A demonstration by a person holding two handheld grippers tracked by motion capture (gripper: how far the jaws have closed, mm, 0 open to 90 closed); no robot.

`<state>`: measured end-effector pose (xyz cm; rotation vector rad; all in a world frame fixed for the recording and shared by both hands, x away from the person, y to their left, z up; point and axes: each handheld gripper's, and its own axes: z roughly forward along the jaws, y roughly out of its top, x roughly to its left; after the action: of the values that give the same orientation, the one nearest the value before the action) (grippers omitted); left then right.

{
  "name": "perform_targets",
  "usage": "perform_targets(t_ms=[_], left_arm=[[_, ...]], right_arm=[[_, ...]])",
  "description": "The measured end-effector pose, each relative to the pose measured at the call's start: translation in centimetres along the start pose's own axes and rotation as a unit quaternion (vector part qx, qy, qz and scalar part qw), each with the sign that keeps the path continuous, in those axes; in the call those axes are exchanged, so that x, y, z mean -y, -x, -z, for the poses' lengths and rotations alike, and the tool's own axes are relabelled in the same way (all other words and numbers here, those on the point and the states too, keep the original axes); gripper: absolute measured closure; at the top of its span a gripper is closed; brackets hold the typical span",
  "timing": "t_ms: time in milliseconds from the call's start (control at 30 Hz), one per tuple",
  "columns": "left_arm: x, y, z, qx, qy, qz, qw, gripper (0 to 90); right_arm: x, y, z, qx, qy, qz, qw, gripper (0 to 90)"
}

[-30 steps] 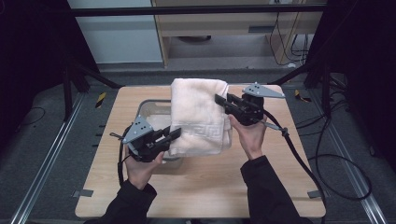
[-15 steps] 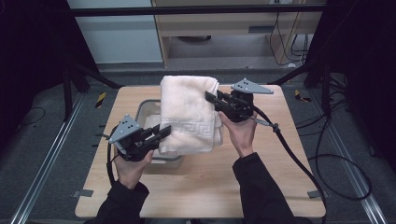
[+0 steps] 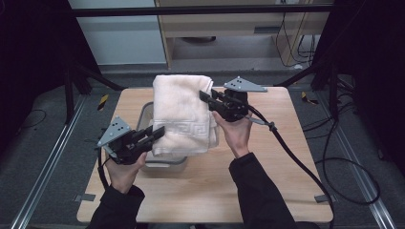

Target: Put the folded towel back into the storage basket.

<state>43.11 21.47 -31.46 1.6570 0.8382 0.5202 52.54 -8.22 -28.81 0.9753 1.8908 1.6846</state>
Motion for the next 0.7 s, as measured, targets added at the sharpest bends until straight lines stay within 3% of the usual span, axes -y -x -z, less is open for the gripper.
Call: perform_targets(t_ms=[700], left_arm=[[1.0, -2.5, 2.5, -0.026, -0.002, 0.017, 0.9995, 74.9]], right_arm=[[0.2, -2.2, -3.8, -0.024, -0.016, 0.002, 0.9996, 71.7]])
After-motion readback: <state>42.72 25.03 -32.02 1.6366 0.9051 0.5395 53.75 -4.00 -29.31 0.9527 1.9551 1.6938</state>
